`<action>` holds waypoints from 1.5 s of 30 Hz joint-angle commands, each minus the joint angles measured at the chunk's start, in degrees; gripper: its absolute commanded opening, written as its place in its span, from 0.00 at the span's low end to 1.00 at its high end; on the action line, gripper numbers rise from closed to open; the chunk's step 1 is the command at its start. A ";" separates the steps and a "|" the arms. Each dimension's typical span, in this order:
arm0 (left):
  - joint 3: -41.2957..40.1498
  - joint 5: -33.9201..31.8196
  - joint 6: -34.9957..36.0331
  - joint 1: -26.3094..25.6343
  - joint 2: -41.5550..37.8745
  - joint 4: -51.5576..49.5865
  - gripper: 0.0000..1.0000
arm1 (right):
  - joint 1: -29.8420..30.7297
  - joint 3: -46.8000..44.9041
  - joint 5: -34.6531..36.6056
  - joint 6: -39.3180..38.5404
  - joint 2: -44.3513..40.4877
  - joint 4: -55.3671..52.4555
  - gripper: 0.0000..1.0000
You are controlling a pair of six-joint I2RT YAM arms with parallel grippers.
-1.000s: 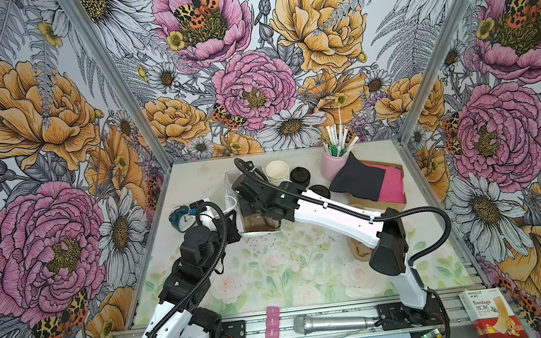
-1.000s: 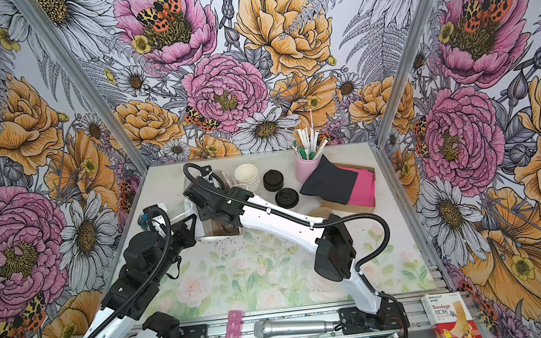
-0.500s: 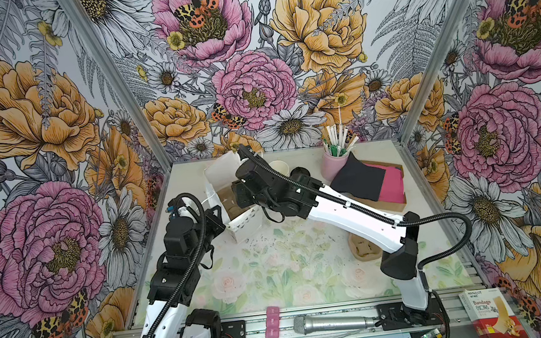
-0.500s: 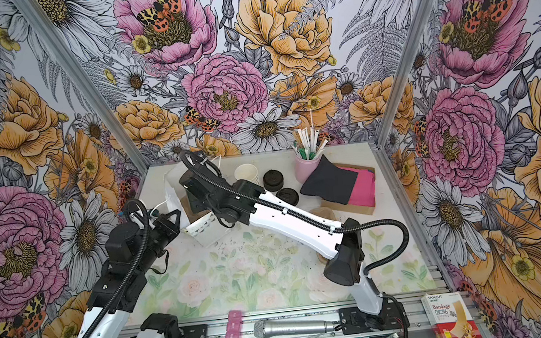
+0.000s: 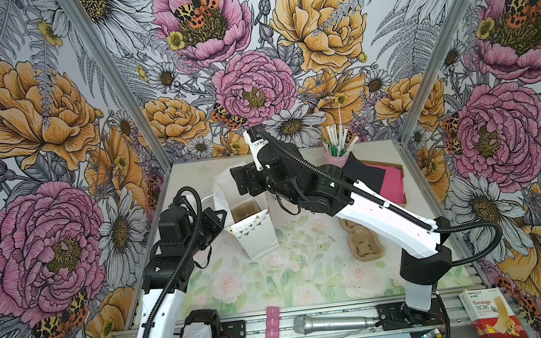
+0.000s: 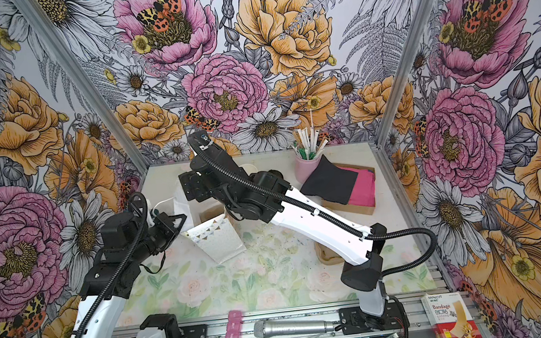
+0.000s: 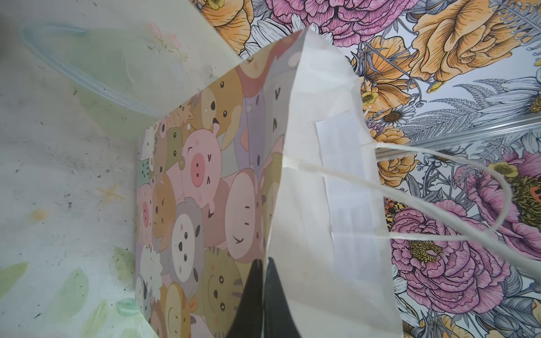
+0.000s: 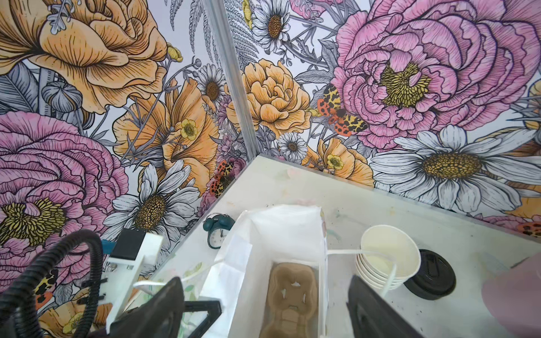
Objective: Pack a coffee takeout order
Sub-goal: Place the takeout bag at the center of the table.
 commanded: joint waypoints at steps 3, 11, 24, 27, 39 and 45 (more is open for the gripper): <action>0.33 4.75 0.85 1.55 -0.05 -2.42 0.00 | -4.29 -4.58 2.15 -2.40 -3.13 -0.23 0.90; 0.85 -0.47 6.02 1.35 0.08 -5.63 0.00 | -14.81 -16.81 -1.26 1.65 -6.84 -0.27 0.91; -0.19 -5.22 8.04 1.27 0.33 -5.85 0.00 | -24.28 -24.07 -9.21 -0.82 -5.27 -0.27 0.98; -0.24 -5.84 8.39 1.27 0.35 -5.93 0.00 | -25.15 -26.03 -9.32 -1.14 -7.43 -0.28 0.99; 0.65 -6.19 9.45 1.17 1.02 -5.94 0.00 | -31.69 -40.41 -13.82 -2.30 -13.91 -4.32 1.00; 1.53 -6.74 9.89 0.61 2.14 -5.77 0.00 | -31.96 -41.15 -17.42 -4.39 -10.77 -6.16 1.00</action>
